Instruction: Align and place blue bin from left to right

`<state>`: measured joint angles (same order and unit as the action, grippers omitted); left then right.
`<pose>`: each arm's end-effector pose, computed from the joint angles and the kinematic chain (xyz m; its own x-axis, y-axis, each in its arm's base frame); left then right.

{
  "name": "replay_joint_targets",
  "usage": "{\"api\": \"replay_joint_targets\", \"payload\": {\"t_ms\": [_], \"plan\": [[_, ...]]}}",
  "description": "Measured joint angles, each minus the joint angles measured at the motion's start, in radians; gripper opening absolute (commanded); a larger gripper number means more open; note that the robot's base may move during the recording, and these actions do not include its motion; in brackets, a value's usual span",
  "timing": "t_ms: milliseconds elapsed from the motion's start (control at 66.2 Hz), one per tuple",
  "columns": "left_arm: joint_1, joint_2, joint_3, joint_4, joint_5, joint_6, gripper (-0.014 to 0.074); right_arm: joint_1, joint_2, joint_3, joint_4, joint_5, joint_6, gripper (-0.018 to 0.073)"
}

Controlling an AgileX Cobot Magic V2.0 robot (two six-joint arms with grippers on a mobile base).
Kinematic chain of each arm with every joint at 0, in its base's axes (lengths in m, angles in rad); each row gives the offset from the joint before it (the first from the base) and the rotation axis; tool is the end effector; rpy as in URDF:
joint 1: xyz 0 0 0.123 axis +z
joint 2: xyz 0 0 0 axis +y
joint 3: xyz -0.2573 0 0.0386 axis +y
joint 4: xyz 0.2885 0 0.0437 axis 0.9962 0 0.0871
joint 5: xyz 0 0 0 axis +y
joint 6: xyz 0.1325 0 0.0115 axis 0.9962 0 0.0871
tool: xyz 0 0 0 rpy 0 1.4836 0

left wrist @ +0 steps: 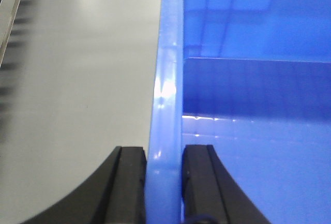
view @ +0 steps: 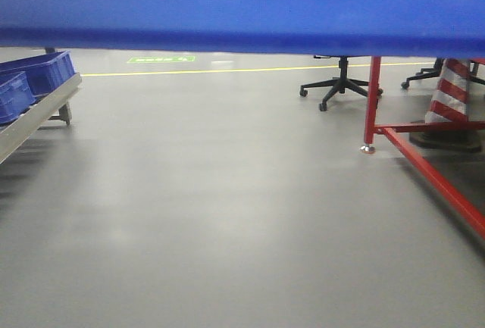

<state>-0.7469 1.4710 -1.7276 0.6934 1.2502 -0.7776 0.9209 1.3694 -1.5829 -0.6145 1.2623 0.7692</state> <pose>0.3137 -0.1805 0.4210 -0.5826 -0.0003 -0.8127 -0.0623 0.9971 0.0443 0.2568 0.2171 0.3997 -0.6442 -0.1162 -0.7560 -0.1380 0.9898 -0.0345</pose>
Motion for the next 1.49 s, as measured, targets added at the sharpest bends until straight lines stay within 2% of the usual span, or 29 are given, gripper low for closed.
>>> {"api": "replay_joint_targets", "payload": {"t_ms": [1495], "plan": [[-0.001, 0.002, 0.000, 0.004, 0.000, 0.000, -0.0111, 0.000, 0.000, 0.000, 0.002, 0.000, 0.000, -0.0070]]}}
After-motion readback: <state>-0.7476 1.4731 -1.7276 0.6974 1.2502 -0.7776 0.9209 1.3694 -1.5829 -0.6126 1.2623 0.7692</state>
